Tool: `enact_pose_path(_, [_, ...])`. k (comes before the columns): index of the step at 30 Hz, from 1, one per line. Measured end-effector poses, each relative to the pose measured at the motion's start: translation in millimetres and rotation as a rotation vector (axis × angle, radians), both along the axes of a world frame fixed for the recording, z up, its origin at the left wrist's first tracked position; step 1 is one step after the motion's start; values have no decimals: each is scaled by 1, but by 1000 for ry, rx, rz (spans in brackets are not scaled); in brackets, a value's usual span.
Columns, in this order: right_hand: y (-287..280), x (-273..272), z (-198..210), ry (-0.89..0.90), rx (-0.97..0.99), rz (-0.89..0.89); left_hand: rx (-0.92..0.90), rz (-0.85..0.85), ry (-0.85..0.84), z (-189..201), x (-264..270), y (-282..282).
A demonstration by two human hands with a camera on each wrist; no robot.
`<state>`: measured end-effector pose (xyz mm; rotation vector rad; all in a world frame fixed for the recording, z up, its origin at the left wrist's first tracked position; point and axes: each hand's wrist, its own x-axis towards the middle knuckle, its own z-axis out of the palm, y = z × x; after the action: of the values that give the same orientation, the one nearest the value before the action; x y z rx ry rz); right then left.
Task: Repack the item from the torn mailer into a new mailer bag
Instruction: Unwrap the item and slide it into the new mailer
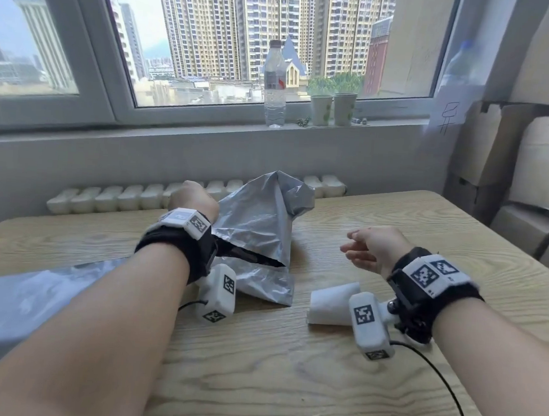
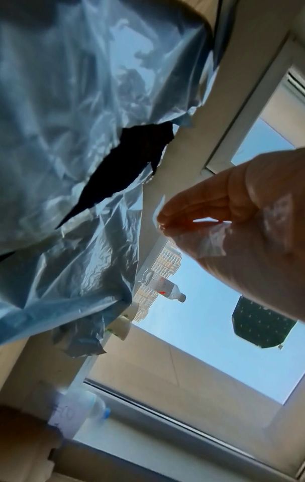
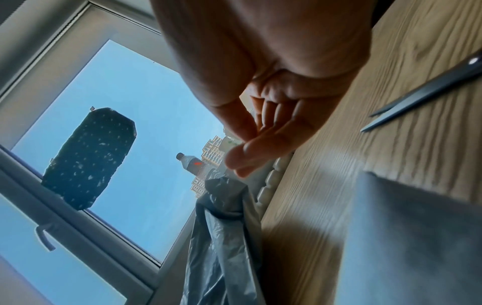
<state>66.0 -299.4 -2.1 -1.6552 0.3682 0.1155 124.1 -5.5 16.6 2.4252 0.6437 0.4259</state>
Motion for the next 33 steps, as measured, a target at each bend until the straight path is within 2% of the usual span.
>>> enact_pose_path(3, [11,1,1,6,-6,45,-15,-83,34,7,-1,-5])
enact_pose_path(6, [18,-2,3,-37,-68,116,-248,-343,169,14,-11,-19])
enact_pose_path(9, [32,-8,5,-155,-195,225,-273,-522,235,10,-21,-26])
enact_pose_path(11, [50,-15,10,-263,-240,334,-245,-554,200,8,-27,-28])
enact_pose_path(16, [108,-15,12,-447,-308,560,-366,-613,153,5,-39,-35])
enact_pose_path(18, [126,-5,8,-497,-421,497,-348,-592,131,6,-43,-35])
enact_pose_path(20, [134,4,7,-534,-494,370,-425,-592,150,6,-48,-34])
enact_pose_path(22, [136,10,6,-520,-432,301,-612,-602,147,7,-49,-28])
enact_pose_path(24, [135,16,2,-457,-344,264,-672,-592,152,7,-48,-18])
enact_pose_path(26, [130,23,-3,-409,-368,213,-668,-544,145,7,-46,-5])
enact_pose_path(28, [123,29,-8,-365,-499,169,-641,-445,122,6,-46,12])
enact_pose_path(33, [115,34,-9,-255,-769,207,-562,-192,6,4,-46,61])
